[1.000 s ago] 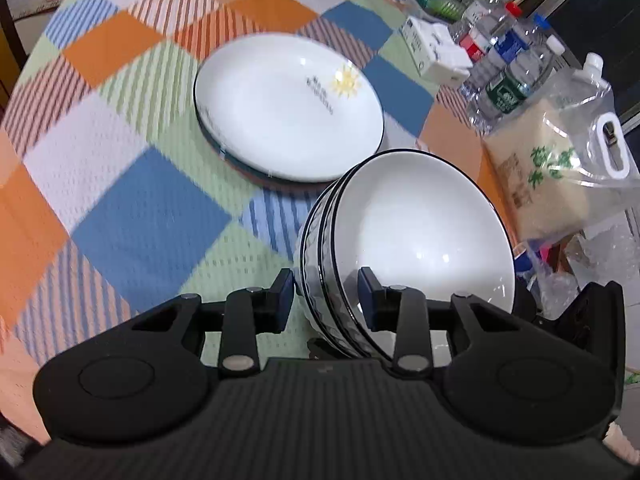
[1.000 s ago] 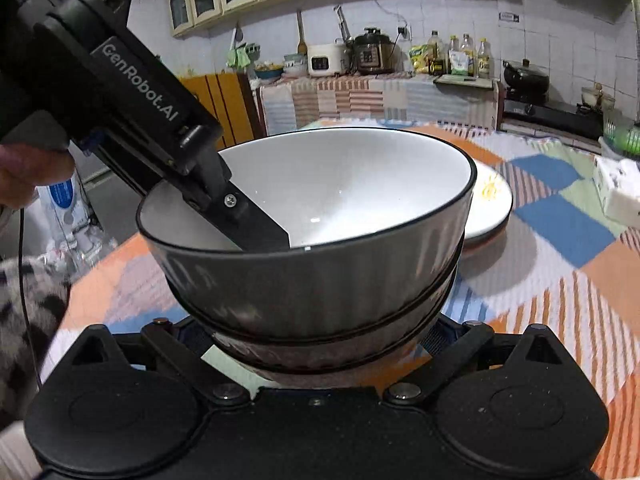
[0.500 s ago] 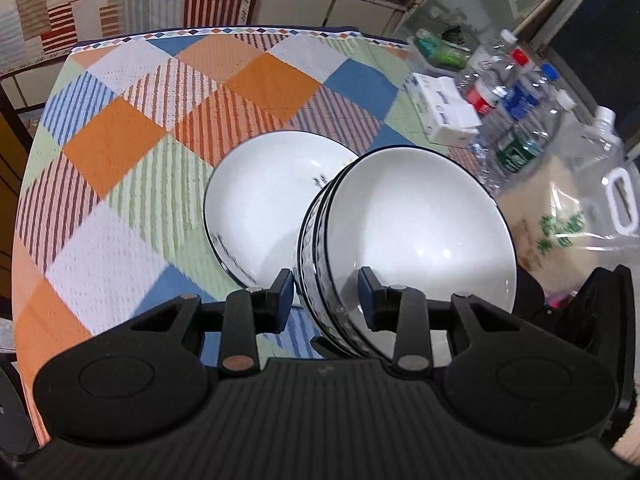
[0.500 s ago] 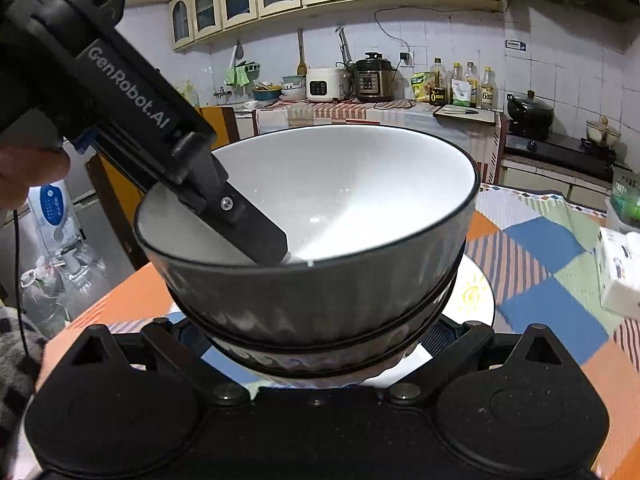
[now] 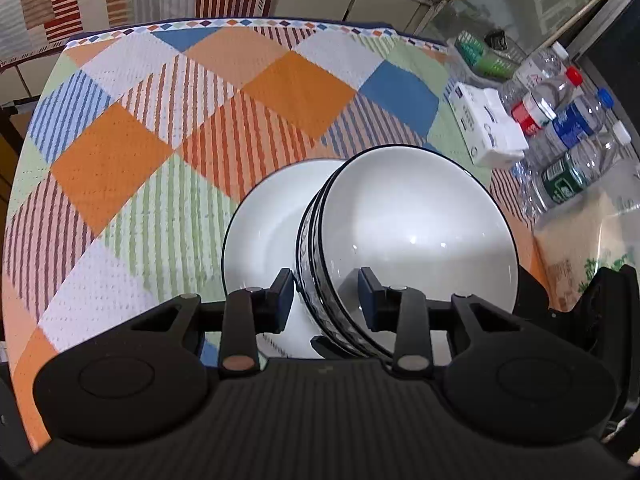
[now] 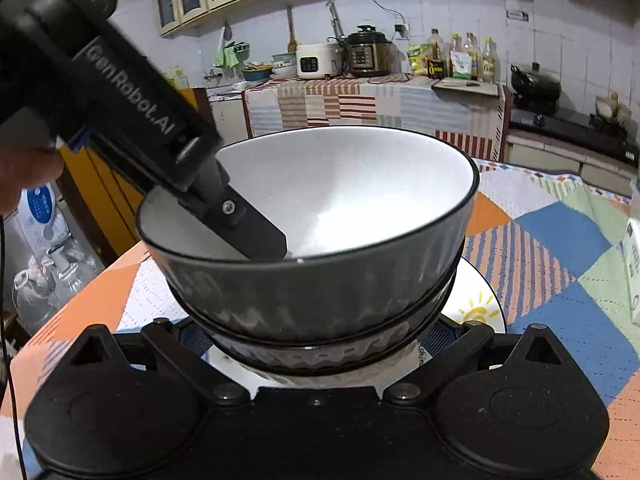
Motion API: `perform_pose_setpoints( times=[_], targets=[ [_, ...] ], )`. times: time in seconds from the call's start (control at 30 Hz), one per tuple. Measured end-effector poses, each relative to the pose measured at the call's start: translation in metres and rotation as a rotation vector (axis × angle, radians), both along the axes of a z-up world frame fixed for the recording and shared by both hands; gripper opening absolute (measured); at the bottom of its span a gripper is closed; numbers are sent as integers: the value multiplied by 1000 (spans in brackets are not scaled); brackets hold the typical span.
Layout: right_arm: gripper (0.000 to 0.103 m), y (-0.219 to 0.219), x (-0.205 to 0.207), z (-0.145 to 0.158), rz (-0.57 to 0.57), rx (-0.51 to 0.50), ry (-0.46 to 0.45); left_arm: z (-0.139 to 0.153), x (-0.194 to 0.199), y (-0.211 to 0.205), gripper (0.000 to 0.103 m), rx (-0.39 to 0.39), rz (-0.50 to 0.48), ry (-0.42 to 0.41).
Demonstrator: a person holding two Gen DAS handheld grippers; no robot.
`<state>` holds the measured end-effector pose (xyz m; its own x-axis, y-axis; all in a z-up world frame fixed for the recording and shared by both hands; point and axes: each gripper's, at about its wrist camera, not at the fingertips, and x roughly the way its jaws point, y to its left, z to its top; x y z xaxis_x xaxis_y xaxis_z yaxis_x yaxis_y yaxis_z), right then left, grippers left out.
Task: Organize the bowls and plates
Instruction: 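Carry the bowl stack with the left gripper and lower it onto the sun plate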
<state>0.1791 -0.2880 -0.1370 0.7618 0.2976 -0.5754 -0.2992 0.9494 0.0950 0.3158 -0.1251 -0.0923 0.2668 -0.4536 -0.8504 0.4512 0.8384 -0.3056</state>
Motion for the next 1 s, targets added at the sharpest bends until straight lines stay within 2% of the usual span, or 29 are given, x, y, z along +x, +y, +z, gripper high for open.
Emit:
perform_pose_setpoints(
  times=[0.13, 0.4, 0.77, 1.0],
  targets=[
    [101, 1, 8, -5, -13, -39, -6, -10, 9, -5, 33, -7, 4, -14],
    [101, -6, 25, -20, -48, -54, 31, -35, 18, -16, 32, -6, 1, -22],
    [101, -6, 22, -26, -75, -42, 23, -35, 20, -18, 33, -10, 22, -32],
    [101, -4, 30, -26, -118, -27, 58, -38, 23, -20, 35, -22, 59, -13]
  ],
)
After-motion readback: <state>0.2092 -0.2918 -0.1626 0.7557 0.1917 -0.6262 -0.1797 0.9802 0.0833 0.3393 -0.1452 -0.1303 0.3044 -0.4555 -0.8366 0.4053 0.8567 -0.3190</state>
